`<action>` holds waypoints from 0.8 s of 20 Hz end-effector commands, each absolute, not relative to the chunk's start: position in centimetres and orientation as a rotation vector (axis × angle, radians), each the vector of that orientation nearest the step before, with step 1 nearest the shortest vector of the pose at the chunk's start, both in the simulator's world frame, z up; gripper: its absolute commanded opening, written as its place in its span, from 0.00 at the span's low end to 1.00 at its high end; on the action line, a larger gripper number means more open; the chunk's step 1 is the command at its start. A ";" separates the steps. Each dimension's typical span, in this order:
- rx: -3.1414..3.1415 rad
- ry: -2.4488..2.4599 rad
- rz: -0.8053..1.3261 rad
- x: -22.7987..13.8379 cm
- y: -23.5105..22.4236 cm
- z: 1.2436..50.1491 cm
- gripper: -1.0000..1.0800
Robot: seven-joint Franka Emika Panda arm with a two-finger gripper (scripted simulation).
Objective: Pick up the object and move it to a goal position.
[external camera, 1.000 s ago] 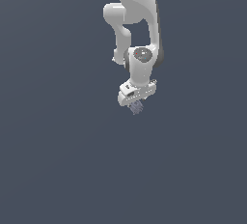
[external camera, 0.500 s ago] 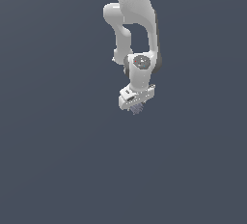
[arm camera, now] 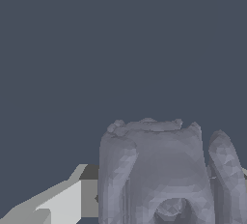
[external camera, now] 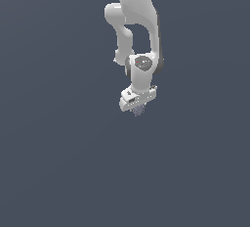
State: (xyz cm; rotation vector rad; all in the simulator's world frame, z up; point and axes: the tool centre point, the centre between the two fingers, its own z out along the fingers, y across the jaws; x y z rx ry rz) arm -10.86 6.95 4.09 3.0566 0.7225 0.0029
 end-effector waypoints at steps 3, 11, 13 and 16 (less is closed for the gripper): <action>3.056 0.724 0.001 -10.9 6.9 4.1 0.00; 3.056 0.724 0.001 -9.5 4.1 4.9 0.00; 3.057 0.724 0.001 -8.9 2.8 5.3 0.00; 3.057 0.724 0.001 -7.7 0.4 6.0 0.00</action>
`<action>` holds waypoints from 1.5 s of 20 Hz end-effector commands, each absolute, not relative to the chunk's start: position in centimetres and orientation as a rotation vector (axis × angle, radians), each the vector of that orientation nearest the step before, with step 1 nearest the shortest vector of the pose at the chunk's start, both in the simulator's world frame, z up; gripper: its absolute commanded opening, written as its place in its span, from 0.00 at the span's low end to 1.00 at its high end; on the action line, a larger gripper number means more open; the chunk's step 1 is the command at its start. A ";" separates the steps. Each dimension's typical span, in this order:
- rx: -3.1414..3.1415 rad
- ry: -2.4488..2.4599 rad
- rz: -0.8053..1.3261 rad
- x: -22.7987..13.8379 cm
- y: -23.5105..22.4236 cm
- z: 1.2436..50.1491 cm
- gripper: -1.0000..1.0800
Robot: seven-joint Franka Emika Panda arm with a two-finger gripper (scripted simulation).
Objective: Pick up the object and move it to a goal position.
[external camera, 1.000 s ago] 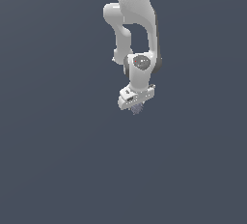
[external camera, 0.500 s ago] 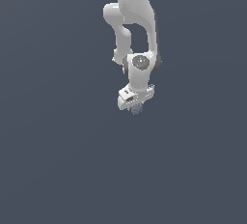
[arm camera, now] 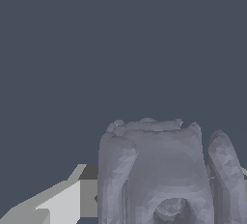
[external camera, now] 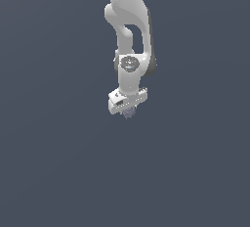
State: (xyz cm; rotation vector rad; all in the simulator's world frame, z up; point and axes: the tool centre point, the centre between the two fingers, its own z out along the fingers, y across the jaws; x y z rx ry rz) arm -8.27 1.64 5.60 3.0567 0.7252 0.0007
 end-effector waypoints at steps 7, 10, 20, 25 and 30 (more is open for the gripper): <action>3.057 0.725 0.001 -4.3 -6.3 7.9 0.00; 3.057 0.725 0.001 -2.7 -9.4 8.8 0.00; 3.057 0.726 0.001 1.7 -17.7 11.1 0.00; 3.057 0.726 0.000 3.5 -20.7 12.0 0.00; 3.057 0.726 0.000 4.6 -22.6 12.6 0.00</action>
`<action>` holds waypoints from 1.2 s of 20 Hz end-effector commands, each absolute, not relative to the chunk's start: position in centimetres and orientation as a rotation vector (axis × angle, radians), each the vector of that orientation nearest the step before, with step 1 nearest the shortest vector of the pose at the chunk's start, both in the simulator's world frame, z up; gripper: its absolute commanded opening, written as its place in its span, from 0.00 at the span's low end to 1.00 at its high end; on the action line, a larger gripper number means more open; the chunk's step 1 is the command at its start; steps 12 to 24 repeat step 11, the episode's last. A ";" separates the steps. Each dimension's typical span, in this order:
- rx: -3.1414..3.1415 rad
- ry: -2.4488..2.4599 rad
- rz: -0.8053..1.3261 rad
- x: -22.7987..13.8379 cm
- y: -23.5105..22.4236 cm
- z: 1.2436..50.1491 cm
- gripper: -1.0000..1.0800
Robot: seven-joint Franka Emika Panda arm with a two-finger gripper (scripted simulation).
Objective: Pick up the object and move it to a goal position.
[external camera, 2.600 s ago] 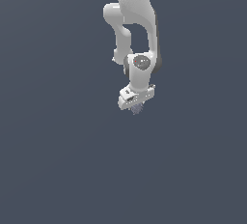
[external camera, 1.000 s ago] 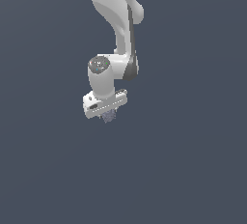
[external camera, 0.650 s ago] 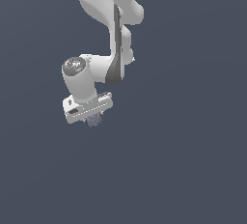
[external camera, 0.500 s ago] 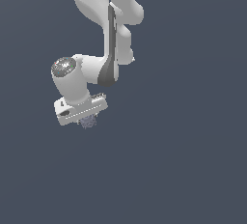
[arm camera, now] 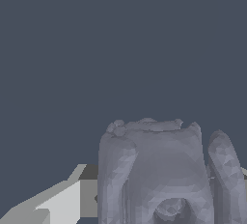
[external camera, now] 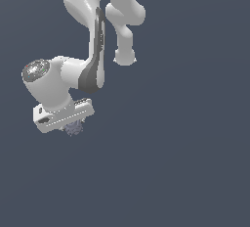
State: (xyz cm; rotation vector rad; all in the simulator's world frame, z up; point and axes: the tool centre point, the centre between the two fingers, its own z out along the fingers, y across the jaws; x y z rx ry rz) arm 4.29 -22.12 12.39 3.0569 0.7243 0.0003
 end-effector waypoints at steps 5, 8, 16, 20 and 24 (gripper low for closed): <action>3.057 0.726 0.000 5.4 -23.7 12.9 0.00; 3.057 0.726 0.000 5.6 -24.1 13.0 0.00; 3.057 0.726 0.000 5.6 -24.2 13.0 0.00; 3.057 0.726 0.000 5.6 -24.2 13.0 0.00; 3.057 0.726 0.000 5.6 -24.2 13.0 0.00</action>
